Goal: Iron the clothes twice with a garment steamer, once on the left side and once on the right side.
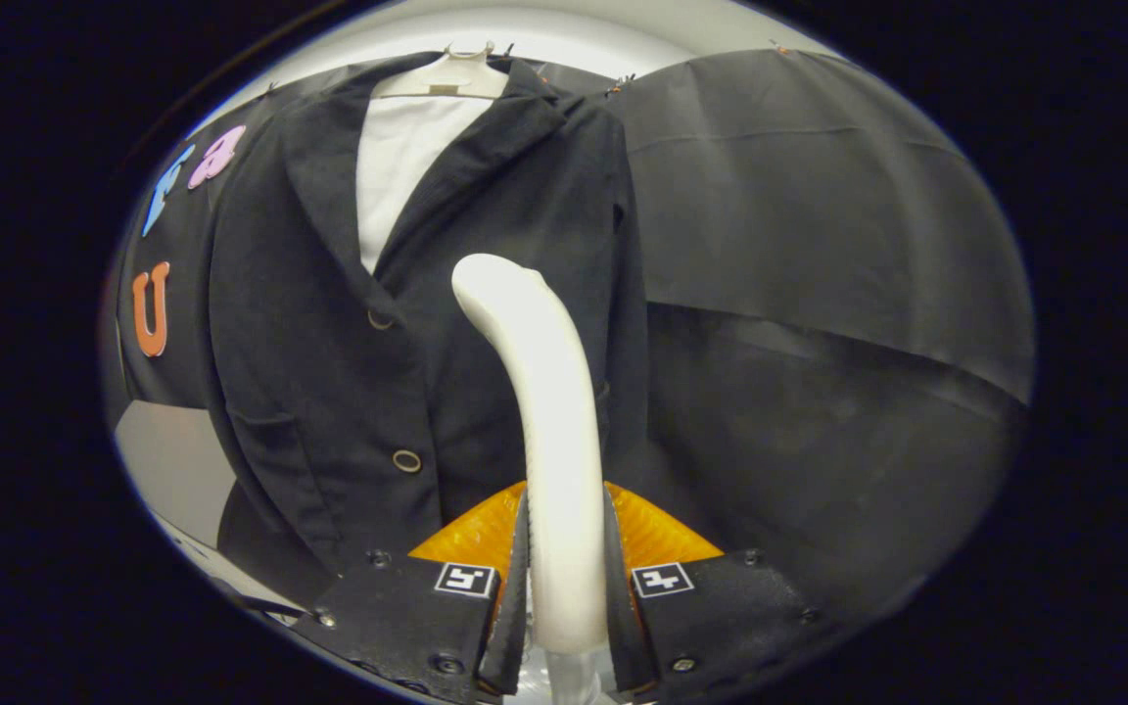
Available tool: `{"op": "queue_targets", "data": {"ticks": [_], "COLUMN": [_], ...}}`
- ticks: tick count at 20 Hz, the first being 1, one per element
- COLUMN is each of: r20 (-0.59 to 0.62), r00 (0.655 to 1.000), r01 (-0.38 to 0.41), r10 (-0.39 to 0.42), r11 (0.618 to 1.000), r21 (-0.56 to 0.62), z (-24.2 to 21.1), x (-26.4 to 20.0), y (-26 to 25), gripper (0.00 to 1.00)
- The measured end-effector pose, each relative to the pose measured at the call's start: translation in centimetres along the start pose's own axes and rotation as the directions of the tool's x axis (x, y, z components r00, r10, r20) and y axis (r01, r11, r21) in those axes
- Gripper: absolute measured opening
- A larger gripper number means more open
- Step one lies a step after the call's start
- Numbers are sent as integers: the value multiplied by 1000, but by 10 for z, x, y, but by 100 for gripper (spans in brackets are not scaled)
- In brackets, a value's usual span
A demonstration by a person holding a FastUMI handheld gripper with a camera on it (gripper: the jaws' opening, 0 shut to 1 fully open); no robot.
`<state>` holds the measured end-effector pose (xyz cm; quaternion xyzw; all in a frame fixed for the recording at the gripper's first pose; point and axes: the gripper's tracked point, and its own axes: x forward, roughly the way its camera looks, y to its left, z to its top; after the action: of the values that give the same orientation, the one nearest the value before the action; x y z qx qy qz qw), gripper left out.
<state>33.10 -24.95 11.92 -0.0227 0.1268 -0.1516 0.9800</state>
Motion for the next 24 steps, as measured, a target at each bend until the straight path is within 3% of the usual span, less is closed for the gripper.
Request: {"op": "queue_targets", "data": {"ticks": [17,24], "r20": [-135,-237], "r00": [991,971], "r01": [-13,-40], "r10": [8,38], "r11": [999,999], "r21": [-34,-6], "z": [-78,-123], "x": [8,12], "y": [8,14], "gripper": [38,38]}}
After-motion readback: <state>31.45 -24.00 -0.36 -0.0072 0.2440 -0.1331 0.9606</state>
